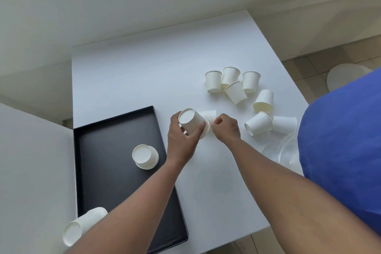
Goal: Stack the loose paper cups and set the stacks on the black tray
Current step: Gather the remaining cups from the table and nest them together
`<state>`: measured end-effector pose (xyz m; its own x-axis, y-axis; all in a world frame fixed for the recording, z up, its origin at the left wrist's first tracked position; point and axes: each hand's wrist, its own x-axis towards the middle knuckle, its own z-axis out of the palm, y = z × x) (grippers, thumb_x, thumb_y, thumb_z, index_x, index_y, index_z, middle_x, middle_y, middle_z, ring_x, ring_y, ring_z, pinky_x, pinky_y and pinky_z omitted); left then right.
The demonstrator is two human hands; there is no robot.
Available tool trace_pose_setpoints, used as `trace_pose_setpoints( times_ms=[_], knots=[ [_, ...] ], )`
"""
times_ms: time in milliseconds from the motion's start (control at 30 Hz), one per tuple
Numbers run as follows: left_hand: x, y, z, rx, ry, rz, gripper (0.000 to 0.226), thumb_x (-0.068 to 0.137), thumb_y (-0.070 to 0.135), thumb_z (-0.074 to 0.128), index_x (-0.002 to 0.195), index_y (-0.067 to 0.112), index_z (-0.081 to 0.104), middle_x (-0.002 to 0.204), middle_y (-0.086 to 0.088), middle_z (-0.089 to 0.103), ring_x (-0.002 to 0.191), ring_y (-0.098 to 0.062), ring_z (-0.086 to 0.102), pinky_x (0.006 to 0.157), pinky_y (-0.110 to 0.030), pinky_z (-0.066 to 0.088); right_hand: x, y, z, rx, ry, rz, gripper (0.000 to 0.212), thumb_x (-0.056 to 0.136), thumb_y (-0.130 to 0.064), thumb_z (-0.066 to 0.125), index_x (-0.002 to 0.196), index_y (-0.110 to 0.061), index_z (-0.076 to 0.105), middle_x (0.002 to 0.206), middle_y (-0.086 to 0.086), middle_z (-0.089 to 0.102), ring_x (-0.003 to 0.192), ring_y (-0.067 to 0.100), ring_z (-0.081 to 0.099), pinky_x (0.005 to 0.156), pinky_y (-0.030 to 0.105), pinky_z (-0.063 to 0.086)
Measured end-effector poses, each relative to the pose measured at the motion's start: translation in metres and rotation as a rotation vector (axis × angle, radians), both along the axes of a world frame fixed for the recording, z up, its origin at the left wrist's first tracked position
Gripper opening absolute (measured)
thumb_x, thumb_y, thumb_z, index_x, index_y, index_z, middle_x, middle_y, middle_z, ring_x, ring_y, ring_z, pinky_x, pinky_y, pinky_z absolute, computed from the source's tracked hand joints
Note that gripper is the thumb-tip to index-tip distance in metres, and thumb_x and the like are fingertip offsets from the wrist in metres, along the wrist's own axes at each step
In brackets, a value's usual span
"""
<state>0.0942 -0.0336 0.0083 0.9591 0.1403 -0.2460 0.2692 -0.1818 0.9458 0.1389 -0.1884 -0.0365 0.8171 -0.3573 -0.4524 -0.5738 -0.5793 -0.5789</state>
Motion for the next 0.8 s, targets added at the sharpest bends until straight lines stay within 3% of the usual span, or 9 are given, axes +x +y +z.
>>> trace_pose_setpoints(
  times_ms=[100,267,400,600,700,800],
  knots=[
    [0.006,0.001,0.002,-0.045,0.016,0.076,0.065,0.078,0.055,0.077,0.131,0.035,0.046,0.115,0.016,0.064,0.093,0.005,0.064,0.071,-0.007,0.048,-0.001,0.000,0.003,0.180,-0.050,-0.141,0.005,0.081,-0.019,0.061,0.084,-0.021,0.058,0.087,-0.005,0.061,0.078,0.017,0.059,0.060,0.027,0.047],
    [0.014,0.001,0.005,-0.062,0.036,0.133,0.068,0.080,0.055,0.076,0.134,0.030,0.043,0.109,0.013,0.065,0.083,0.007,0.063,0.065,-0.007,0.045,0.000,-0.007,0.014,0.496,-0.073,-0.326,0.008,0.082,-0.016,0.067,0.088,-0.020,0.062,0.086,-0.002,0.066,0.068,0.012,0.059,0.058,0.024,0.043],
    [0.019,0.000,0.005,-0.064,0.038,0.118,0.065,0.083,0.046,0.078,0.134,0.028,0.043,0.113,0.017,0.060,0.090,0.008,0.062,0.065,-0.004,0.045,0.001,-0.011,0.023,0.646,-0.078,-0.341,0.008,0.083,-0.013,0.069,0.089,-0.017,0.065,0.077,-0.001,0.064,0.064,0.012,0.057,0.058,0.027,0.043],
    [0.024,0.002,0.007,-0.001,0.056,0.078,0.062,0.082,0.043,0.079,0.130,0.030,0.042,0.113,0.018,0.058,0.086,0.016,0.058,0.065,-0.007,0.046,0.003,-0.011,0.033,0.806,-0.045,-0.319,0.012,0.083,-0.010,0.072,0.090,-0.016,0.065,0.078,0.000,0.063,0.061,0.013,0.058,0.060,0.027,0.050],
    [0.025,0.007,0.008,0.029,0.058,0.072,0.061,0.082,0.042,0.079,0.130,0.031,0.043,0.114,0.017,0.058,0.089,0.013,0.059,0.066,-0.006,0.043,0.002,-0.009,0.034,0.846,-0.023,-0.299,0.012,0.083,-0.009,0.072,0.088,-0.016,0.064,0.079,0.002,0.063,0.060,0.013,0.059,0.059,0.027,0.051],
    [0.024,0.013,0.010,0.041,0.073,0.074,0.063,0.081,0.045,0.079,0.132,0.031,0.043,0.114,0.016,0.060,0.094,0.006,0.059,0.071,-0.015,0.044,0.001,-0.007,0.036,0.878,-0.009,-0.291,0.012,0.084,-0.009,0.072,0.090,-0.015,0.064,0.081,0.002,0.063,0.060,0.014,0.059,0.059,0.027,0.052]
  ],
)
